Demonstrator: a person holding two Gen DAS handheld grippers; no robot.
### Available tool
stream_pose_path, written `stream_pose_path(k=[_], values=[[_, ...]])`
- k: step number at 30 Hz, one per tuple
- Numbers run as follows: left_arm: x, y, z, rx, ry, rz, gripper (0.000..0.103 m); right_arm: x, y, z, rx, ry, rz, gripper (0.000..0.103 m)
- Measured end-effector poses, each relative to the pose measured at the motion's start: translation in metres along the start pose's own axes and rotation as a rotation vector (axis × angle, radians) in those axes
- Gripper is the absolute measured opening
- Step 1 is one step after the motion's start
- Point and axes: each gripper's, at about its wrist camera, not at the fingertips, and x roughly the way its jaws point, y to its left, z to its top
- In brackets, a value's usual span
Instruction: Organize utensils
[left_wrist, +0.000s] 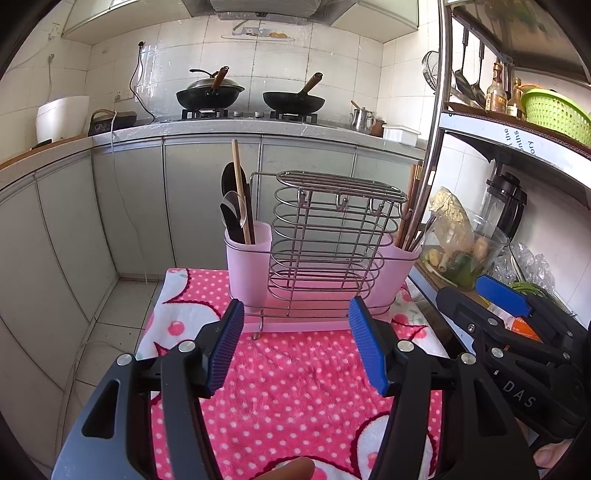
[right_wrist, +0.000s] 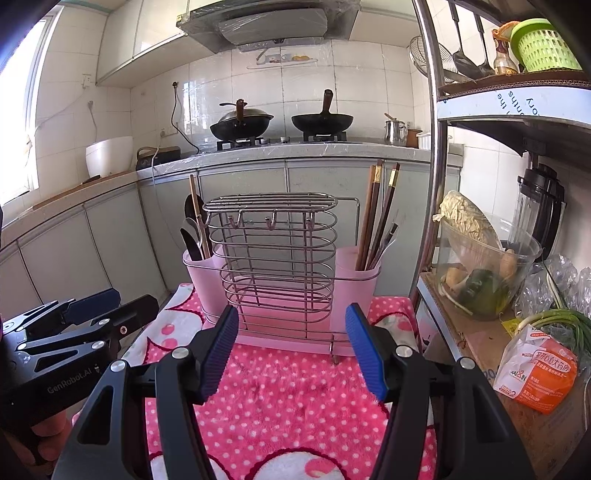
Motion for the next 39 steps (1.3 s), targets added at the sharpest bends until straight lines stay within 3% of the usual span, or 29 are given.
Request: stream_pose_path(k=[39], values=[[0.010, 0.001, -0.003, 0.018, 0.021, -0.003, 0.060, 0.007, -0.002, -0.007, 0.006, 0.014, 0.000, 0.060]])
